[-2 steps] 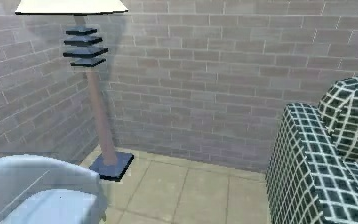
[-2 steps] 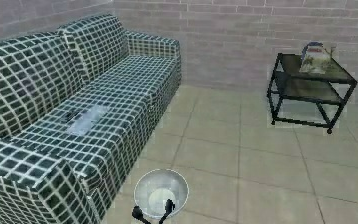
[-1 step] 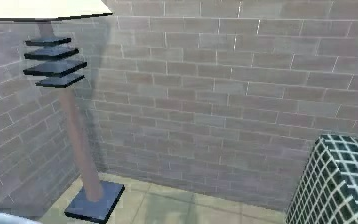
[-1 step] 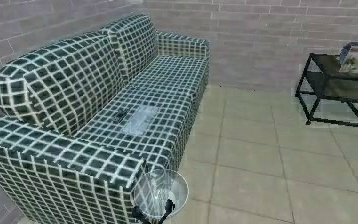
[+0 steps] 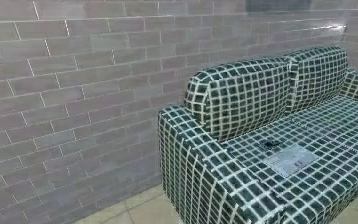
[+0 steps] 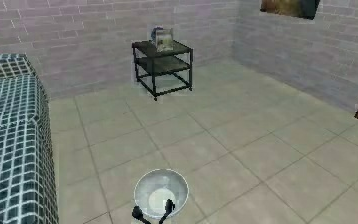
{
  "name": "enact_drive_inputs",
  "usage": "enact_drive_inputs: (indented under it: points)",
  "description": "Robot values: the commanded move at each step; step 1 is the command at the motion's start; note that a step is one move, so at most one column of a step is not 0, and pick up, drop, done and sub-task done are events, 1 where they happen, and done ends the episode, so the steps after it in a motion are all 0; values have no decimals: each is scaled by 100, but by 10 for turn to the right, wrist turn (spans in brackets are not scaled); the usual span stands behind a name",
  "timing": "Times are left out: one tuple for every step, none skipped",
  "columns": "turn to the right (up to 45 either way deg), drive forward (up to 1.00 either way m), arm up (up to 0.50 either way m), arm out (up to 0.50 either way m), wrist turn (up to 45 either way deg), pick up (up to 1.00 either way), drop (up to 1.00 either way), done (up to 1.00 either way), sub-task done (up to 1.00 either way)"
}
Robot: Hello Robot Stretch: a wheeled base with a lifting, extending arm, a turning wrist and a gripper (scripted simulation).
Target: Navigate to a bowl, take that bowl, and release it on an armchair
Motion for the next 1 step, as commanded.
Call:
enact_drive_inputs:
  points:
    - [450, 0, 0, 0, 0, 0, 0, 0, 0]
